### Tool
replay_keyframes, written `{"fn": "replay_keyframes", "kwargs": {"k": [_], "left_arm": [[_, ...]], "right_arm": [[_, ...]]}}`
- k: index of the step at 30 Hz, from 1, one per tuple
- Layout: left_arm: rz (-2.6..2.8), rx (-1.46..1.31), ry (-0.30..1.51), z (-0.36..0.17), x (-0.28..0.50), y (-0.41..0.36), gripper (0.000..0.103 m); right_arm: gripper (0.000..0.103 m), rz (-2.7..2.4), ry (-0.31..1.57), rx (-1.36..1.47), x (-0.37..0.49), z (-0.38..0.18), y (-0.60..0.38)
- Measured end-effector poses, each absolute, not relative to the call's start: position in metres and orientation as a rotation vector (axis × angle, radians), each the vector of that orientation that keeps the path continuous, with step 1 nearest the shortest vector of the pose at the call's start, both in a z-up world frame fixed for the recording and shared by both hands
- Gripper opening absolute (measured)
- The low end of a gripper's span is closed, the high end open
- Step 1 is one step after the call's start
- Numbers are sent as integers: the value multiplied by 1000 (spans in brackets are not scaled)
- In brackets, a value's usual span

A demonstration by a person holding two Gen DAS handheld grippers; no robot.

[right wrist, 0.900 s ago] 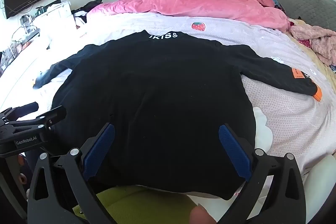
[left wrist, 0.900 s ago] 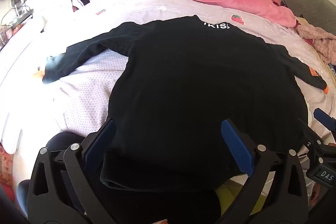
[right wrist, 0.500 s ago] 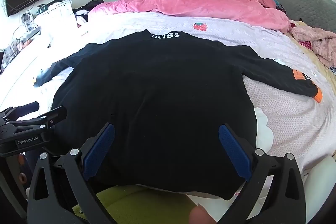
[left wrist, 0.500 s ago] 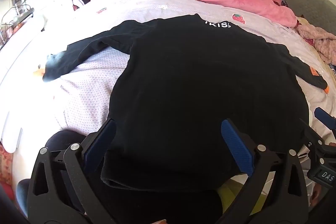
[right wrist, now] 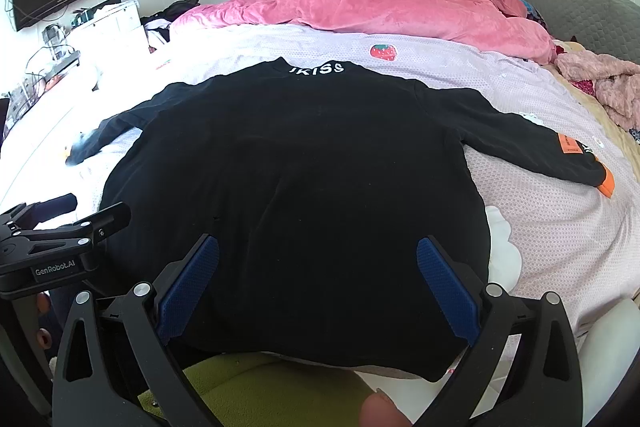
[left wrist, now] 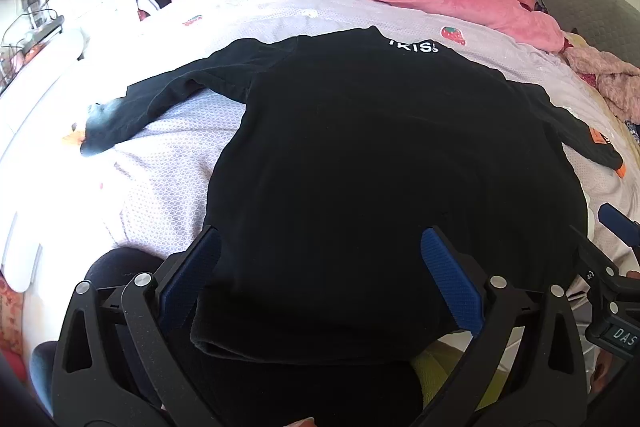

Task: Fold small clothes

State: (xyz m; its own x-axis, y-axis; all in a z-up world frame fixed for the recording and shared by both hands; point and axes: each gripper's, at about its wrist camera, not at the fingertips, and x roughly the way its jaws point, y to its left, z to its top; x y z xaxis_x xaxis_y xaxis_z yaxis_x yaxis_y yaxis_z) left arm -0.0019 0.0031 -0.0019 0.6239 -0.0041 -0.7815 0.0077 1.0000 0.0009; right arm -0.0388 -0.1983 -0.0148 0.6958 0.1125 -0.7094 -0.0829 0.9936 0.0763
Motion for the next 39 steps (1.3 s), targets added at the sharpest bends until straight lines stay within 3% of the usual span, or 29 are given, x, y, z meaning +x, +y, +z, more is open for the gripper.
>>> {"fn": "replay_keyframes", "kwargs": {"k": [39], "left_arm": [[4,6,898,-2,-3,1,94]], "right_arm": [[99,103,790,56,-38,-14,-204]]}}
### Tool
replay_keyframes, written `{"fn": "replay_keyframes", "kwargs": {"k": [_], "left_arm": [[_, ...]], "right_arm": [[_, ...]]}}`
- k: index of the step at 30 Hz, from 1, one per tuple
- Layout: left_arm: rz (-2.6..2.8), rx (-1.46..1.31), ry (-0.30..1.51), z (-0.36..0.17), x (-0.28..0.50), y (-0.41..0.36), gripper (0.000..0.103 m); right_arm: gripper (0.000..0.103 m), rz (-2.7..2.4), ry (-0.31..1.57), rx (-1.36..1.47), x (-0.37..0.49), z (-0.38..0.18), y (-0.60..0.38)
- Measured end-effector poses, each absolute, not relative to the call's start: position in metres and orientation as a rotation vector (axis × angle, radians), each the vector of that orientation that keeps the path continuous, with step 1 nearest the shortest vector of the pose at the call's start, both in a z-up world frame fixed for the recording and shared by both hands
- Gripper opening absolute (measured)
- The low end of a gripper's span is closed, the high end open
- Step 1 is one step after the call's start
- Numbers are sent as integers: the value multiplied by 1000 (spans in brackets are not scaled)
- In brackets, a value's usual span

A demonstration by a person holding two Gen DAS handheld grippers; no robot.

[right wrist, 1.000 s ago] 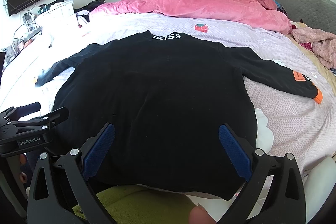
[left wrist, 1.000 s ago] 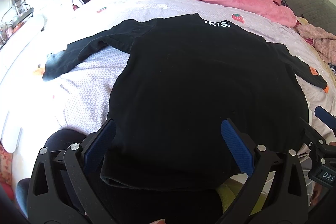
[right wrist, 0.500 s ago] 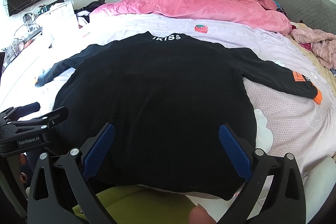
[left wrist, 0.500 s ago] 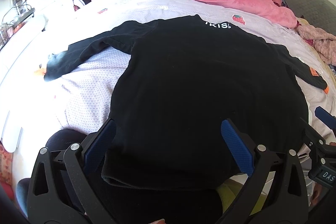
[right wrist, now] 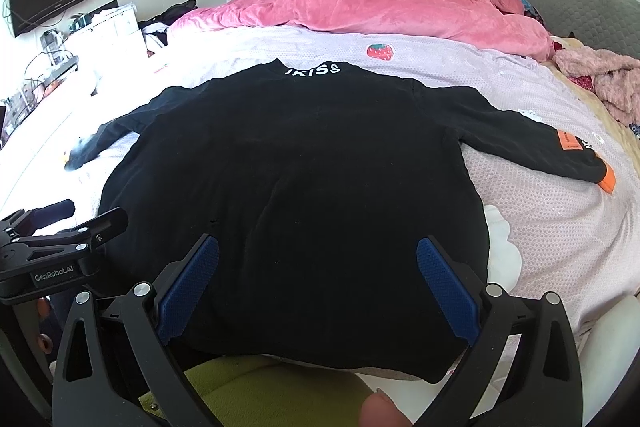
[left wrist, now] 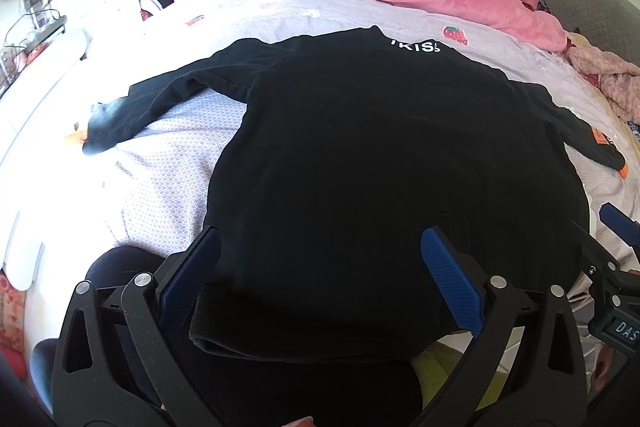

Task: Fold small clothes

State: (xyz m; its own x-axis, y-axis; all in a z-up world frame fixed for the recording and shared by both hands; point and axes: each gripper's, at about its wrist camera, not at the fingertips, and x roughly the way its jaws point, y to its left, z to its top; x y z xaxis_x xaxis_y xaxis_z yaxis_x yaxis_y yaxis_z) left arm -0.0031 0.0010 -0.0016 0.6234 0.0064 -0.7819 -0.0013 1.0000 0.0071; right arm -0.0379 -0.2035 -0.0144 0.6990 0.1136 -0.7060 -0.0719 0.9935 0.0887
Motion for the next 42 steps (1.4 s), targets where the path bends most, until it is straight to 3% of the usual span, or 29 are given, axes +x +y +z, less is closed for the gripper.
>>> {"fn": "replay_keyframes", "kwargs": {"k": [42], "left_arm": [[-122,7,924,2,79,-50,94]], "right_arm": [[99,-138,765,215,12,-27,-324]]}}
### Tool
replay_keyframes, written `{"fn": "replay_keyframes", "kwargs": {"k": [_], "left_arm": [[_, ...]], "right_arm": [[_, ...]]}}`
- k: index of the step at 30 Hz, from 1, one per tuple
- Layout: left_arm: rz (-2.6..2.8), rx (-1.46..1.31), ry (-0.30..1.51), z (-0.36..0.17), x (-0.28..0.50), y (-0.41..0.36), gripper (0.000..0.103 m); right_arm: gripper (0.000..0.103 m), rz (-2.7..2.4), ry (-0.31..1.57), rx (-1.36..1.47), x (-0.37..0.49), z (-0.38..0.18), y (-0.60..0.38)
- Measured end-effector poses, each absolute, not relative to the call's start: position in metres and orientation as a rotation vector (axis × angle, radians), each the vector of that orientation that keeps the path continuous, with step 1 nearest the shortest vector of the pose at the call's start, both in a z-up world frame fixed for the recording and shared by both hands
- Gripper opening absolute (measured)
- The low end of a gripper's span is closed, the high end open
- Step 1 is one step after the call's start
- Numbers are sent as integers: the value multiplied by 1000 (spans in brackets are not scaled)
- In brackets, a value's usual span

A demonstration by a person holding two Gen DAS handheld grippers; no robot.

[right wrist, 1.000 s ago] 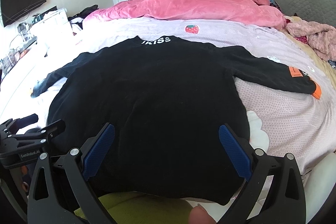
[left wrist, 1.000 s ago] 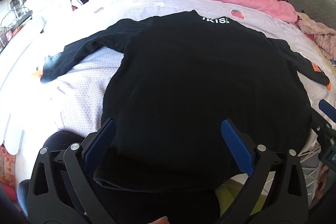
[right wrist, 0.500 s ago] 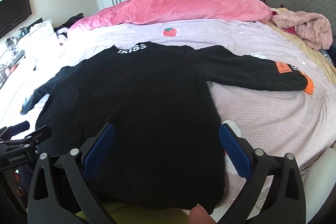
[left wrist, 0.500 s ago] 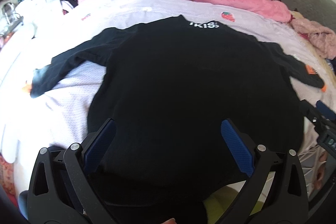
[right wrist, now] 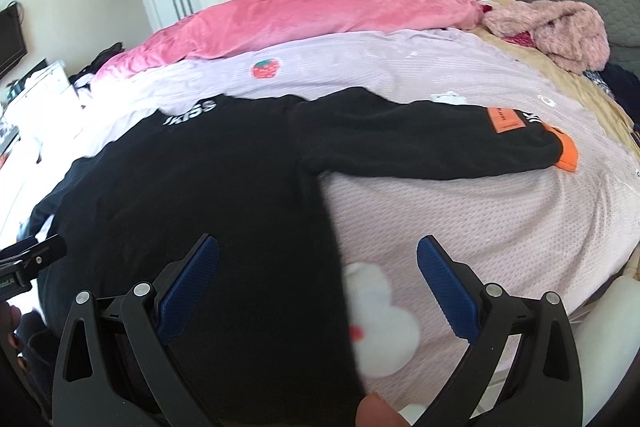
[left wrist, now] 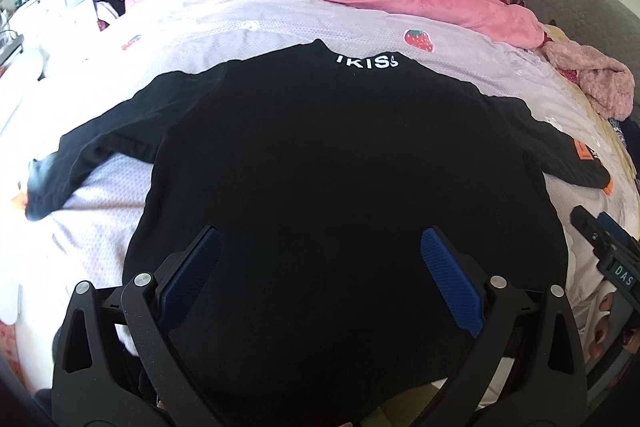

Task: Fold small clothes
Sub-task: 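Move the right tool to the orange-cuffed sleeve and grasp the cuff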

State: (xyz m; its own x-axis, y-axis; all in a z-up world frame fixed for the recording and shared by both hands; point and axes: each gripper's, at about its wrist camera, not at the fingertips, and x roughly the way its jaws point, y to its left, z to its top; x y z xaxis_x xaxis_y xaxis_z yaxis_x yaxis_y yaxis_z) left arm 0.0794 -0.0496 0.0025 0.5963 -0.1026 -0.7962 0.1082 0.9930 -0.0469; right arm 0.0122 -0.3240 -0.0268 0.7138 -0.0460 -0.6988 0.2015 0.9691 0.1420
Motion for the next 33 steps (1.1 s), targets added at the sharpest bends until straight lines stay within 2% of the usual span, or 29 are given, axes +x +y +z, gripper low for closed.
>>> {"fn": "replay_keyframes", "kwargs": {"k": [22,33], "left_arm": [[-115,51,908,-4,148,-86,94],[-78,62,931,-18,180,-97,94]], "right_arm": [[99,-409,765,350,47,-44,-448],[99,-522,757,542,59,-59,-516]]}}
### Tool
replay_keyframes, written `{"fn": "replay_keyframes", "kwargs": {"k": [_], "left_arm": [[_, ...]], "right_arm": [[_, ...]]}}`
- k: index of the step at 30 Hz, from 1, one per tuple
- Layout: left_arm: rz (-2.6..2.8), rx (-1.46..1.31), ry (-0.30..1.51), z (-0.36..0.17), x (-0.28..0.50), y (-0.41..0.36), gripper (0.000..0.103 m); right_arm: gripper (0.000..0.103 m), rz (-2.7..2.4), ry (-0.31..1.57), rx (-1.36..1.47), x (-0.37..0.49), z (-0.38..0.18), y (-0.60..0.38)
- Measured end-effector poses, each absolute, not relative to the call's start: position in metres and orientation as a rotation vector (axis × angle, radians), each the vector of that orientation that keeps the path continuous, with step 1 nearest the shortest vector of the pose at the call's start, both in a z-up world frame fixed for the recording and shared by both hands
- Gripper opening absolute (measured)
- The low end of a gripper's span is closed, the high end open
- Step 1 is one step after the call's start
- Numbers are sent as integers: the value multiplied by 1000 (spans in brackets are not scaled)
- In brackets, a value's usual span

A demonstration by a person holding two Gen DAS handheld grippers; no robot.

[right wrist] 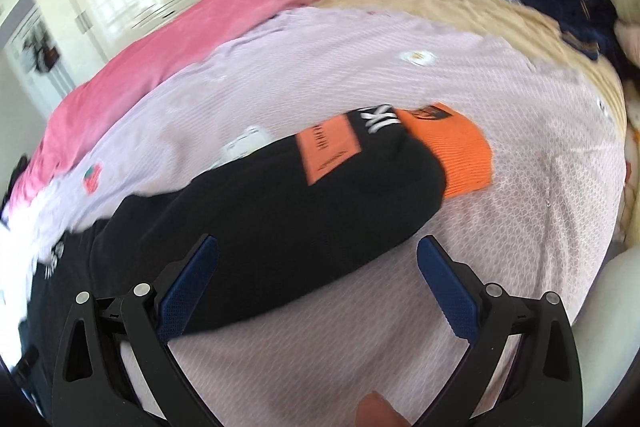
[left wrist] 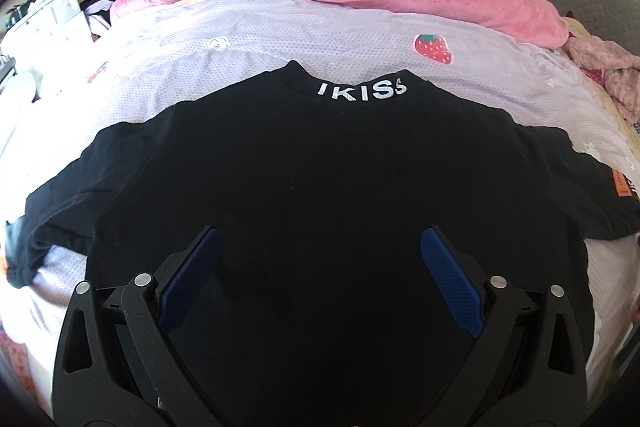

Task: Fold small clothes
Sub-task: 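Move the right tool to the orange-cuffed sleeve and grasp the cuff, then lift the orange cuff with the right tool toward the left tool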

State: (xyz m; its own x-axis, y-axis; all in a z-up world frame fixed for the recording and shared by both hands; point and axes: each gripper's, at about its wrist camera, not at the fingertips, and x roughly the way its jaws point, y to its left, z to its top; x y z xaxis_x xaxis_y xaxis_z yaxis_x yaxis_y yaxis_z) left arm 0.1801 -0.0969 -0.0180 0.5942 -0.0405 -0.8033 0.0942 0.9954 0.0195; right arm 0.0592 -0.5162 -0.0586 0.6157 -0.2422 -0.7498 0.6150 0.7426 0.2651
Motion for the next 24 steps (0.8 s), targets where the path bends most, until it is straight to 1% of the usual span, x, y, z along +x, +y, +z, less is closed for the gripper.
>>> {"fn": "replay_keyframes", "kwargs": {"k": [9,18,19,21,22,23,24], "left_arm": [[-62,67,939,-21,209,-108,94],[-76,74,956,-30,237,-120,94],[-75,75,955,-31,240,-121,94],[-70,71,956,-34,246,-121,94],[-65,65,955,-36,248,-120,94],[-62,62,953,-36,250,-119,94],[-56,60,951,-38,251,-118,94]], "right_arm": [[99,-565,767,639,71,-69,-558],[99,-546,708,669,85,-67,-573],[97,-535,696,665,86,-65,-573],[87,-514,667,673,87,-63,-574],[78,-513,661,673,87,-62,-575],[71,-511,651,673,87,-61,-576],[68,-507,644,671,88,-61,-577]]}}
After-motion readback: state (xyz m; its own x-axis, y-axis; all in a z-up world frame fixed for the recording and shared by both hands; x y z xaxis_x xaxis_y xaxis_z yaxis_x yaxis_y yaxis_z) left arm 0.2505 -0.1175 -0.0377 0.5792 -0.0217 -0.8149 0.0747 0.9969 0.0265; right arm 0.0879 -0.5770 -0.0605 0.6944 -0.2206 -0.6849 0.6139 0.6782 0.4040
